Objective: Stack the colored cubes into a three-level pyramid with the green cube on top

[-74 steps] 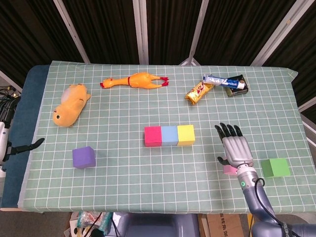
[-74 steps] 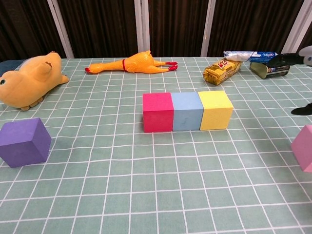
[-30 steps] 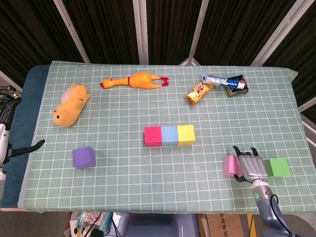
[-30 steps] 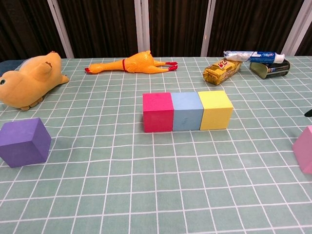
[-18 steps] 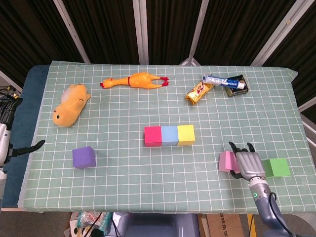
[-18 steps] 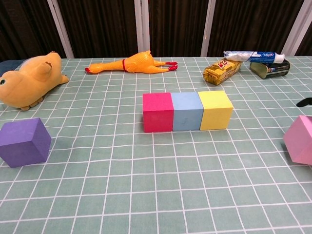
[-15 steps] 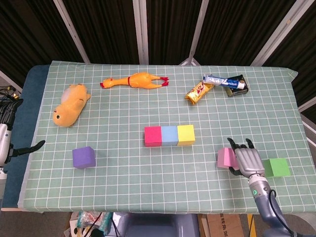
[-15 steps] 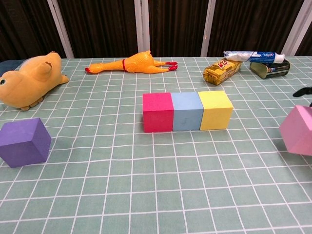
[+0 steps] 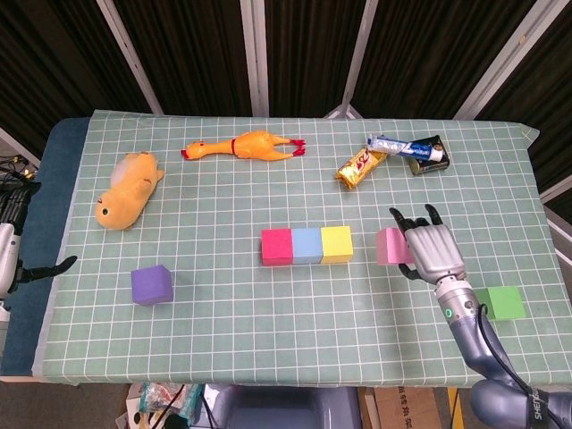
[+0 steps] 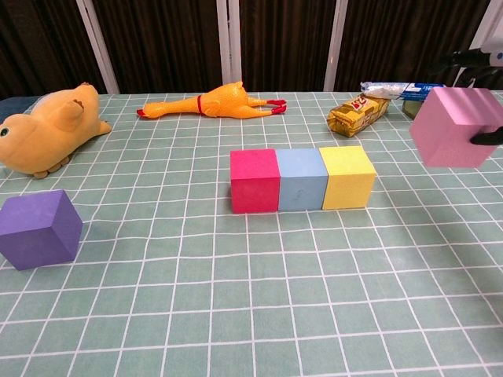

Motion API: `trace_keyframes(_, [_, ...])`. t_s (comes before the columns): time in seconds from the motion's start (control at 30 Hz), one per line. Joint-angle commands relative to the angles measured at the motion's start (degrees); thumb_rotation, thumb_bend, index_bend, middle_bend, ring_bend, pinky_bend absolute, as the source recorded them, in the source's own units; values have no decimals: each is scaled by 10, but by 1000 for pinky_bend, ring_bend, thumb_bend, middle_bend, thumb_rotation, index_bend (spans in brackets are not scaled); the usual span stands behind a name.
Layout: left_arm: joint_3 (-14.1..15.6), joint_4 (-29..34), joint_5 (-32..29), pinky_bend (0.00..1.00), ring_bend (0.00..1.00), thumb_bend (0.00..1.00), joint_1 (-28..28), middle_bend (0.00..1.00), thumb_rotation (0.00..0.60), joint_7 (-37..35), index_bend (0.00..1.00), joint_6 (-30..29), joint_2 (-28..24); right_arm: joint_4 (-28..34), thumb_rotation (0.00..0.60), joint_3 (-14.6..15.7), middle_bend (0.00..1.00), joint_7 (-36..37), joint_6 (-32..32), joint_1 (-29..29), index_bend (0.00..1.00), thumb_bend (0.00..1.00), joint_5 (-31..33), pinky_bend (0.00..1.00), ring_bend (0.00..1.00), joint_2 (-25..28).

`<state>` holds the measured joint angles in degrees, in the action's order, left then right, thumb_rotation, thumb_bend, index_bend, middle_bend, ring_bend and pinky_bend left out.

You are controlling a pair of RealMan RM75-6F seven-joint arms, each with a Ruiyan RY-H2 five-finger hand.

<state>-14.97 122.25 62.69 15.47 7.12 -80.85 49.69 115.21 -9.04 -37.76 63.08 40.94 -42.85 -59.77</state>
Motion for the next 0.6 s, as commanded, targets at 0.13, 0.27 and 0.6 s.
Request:
trace_keyframes(0.13, [-3,-2,-8,73,16,71,2,38,600,-5,0,2,-2,-8,600,-13,346,-27,-40,46,0,345,35,0,276,-4])
trace_keyframes(0.27, [-3,-3,-11,73,16,71,3,38,600,-6,0,4,-3,-18,600,-17,346,-42,-59,78,0,345,60,0,276,-17])
trace_keyframes(0.6, [-5,-4,-14,73,16,71,2,38,600,-20,0,7,-9,-49,600,-36,346,-76,-69,158,0,344,175,0,276,-51])
